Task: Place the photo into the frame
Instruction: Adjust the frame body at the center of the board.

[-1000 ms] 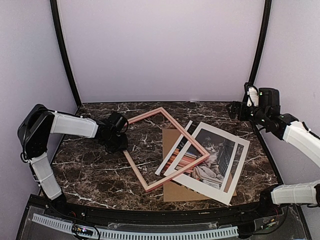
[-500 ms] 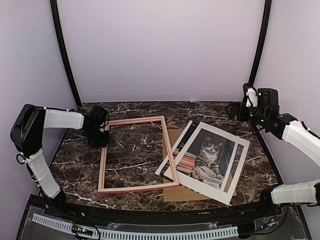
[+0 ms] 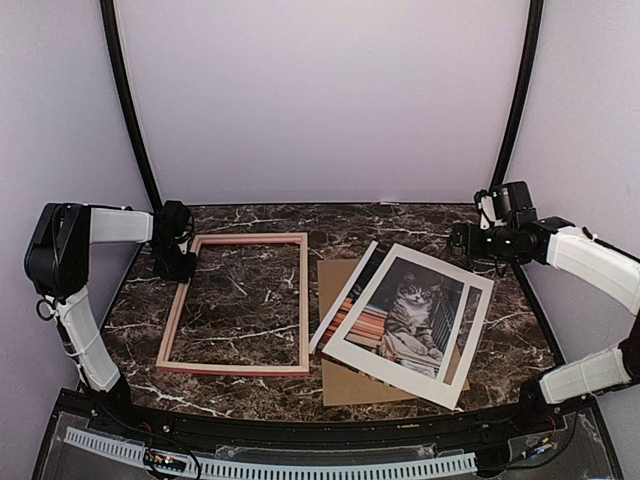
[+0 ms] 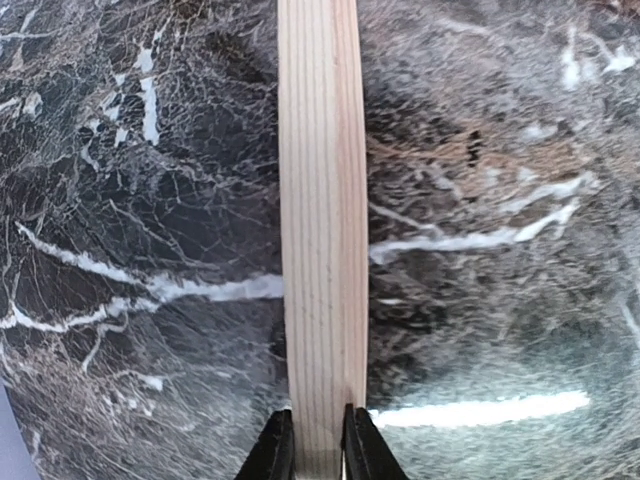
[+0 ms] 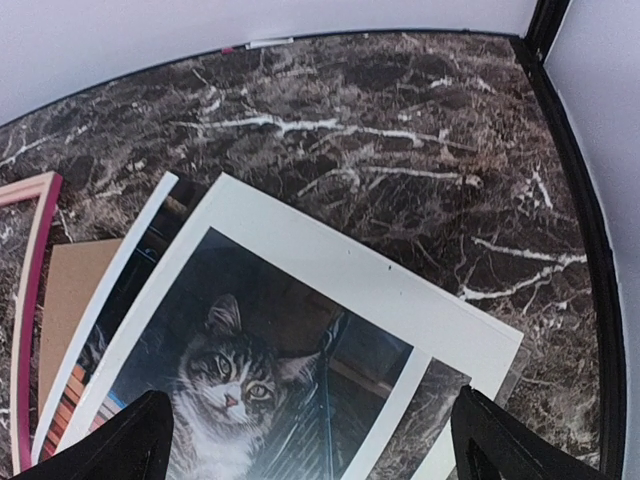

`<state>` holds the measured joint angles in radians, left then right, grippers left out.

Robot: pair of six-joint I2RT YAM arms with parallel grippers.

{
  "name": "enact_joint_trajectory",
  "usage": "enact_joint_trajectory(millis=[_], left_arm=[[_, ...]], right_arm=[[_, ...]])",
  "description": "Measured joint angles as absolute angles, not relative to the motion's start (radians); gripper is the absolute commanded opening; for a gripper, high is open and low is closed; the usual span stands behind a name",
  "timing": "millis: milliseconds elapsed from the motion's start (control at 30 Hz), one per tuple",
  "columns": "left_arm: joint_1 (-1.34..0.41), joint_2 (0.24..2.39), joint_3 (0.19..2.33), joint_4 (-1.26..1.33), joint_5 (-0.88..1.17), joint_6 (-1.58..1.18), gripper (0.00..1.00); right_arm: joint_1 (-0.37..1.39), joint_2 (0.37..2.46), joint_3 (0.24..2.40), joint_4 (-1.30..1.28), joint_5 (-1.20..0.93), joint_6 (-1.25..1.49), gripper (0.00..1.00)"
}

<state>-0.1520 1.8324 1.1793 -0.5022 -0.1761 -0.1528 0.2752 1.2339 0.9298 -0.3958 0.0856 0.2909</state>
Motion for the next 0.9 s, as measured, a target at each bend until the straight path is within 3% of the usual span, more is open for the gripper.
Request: enact_joint_trajectory(millis=[167, 333, 433, 533, 600, 767, 900], left_arm=[[-0.133, 1.872, 1.219, -0.514, -0.168, -0.084, 0.21], [-0.131, 1.899, 1.250, -0.507, -0.167, -0.039, 0.46], [-0.131, 1.898, 1.251, -0.504, -0.162, -0.038, 0.55], [-0.131, 1.884, 1.251, -0.494, -0.146, -0.049, 0.87], [-0.133, 1.843, 1.250, -0.487, -0.121, -0.073, 0.95], [-0.188, 1.669, 1.250, -0.426, -0.047, -0.118, 0.97], [-0.347, 1.588, 1.257, -0.364, 0.014, -0.150, 0.96]], right_arm=[[0.275, 1.277, 0.929, -0.450, 0.079, 0.299, 0.99], [0.275, 1.291, 0.927, -0.476, 0.083, 0.329, 0.99], [0.268, 1.316, 0.914, -0.489, 0.084, 0.356, 0.99], [0.239, 1.325, 0.862, -0.499, 0.052, 0.390, 0.99], [0.197, 1.324, 0.813, -0.503, 0.018, 0.414, 0.98], [0.097, 1.317, 0.715, -0.506, -0.032, 0.461, 0.98], [0.046, 1.311, 0.662, -0.495, -0.062, 0.495, 0.97]])
